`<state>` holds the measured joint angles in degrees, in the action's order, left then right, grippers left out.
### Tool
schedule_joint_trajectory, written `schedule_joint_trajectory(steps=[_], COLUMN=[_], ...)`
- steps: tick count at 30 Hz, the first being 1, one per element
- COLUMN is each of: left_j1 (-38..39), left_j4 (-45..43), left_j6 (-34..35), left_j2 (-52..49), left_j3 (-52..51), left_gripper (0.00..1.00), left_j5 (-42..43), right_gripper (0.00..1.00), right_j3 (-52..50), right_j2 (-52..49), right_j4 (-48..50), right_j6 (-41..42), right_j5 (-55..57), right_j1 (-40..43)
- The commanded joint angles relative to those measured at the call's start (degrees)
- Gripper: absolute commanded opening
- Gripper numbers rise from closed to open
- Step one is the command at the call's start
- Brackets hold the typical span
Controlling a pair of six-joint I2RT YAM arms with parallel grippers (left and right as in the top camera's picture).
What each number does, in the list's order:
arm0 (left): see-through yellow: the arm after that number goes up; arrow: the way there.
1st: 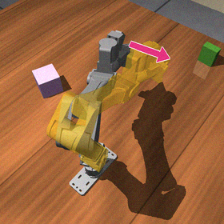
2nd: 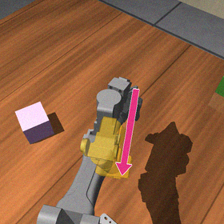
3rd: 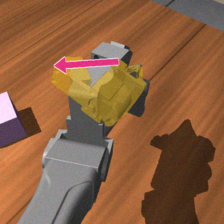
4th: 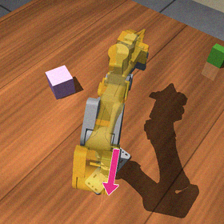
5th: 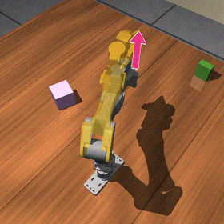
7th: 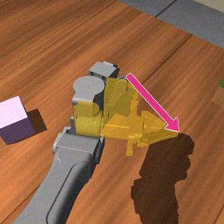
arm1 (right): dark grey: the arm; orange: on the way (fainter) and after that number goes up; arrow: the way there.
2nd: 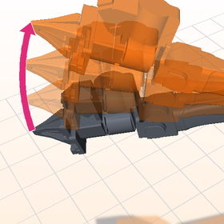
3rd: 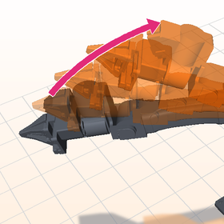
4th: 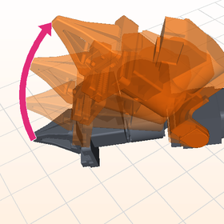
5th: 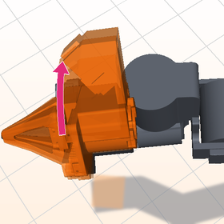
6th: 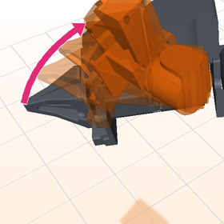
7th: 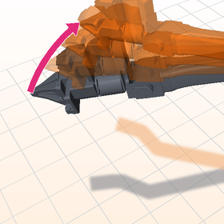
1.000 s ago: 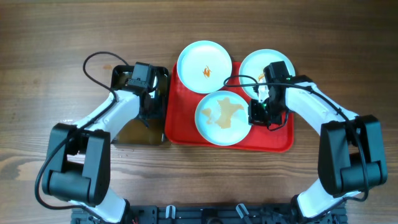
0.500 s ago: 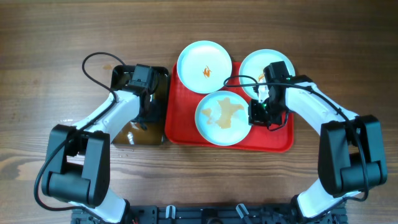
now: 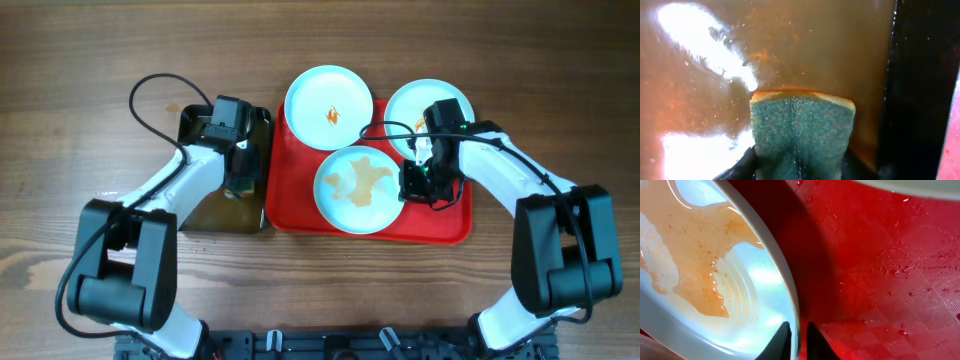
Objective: Clean dirty plates on tray and stack at the side
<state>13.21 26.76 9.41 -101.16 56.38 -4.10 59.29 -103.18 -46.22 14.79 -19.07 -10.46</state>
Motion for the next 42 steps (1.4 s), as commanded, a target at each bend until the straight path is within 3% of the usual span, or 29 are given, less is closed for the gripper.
schedule_joint_trajectory(steps=[1, 2, 5, 7, 8, 12, 19, 20, 28, 35, 42], left_j1=[0.0, 0.0, 0.0, 0.0, 0.0, 0.0, 0.0, 0.0, 0.0, 0.0, 0.0], left_j4=[0.2, 0.2, 0.5, 1.6, 2.9, 7.7, 8.7, 8.6, 8.6, 8.6, 8.6], left_j6=[-0.3, -1.3, -3.2, -3.2, -3.0, -2.0, 0.5, 0.5, 0.4, 0.4, 0.4], left_j2=[-1.3, -1.3, -0.8, -0.3, -0.3, -0.3, -0.3, -0.3, -0.3, -0.3, -0.1], left_j3=[0.1, 0.1, 0.1, 0.1, 0.1, 0.1, 0.1, 0.1, 0.1, 0.1, 0.1], left_gripper=[0.09, 0.04, 0.04, 0.53, 0.63, 0.67, 0.68, 0.68, 0.70, 0.70, 0.73], left_j5=[2.8, 2.8, 2.3, 1.9, 2.0, 2.2, 4.3, 4.3, 4.3, 4.3, 4.3], right_gripper=[0.20, 0.23, 0.26, 0.27, 0.28, 0.26, 0.11, 0.04, 0.04, 0.04, 0.04], right_j3=[-0.6, -0.6, -0.6, -0.6, -0.6, -0.9, -4.3, -4.8, -3.5, -0.8, -0.3], right_j2=[-0.9, -0.9, -0.9, -0.9, -0.9, -0.9, -1.0, -1.0, 3.5, 19.8, 22.8], right_j4=[0.1, 0.2, 0.8, 1.4, 1.6, 2.3, 6.5, 7.0, 2.5, 0.7, 0.9], right_j6=[0.2, 0.2, 0.2, 0.2, 0.2, 0.2, 0.4, 0.4, 0.3, 0.4, 3.5], right_j5=[-0.1, -0.1, -0.1, 0.0, 0.0, -0.1, -0.3, -0.3, 1.3, 12.7, 27.5], right_j1=[0.0, 0.0, 0.0, 0.0, 0.0, 0.0, 0.0, 0.0, 0.0, -0.1, -7.9])
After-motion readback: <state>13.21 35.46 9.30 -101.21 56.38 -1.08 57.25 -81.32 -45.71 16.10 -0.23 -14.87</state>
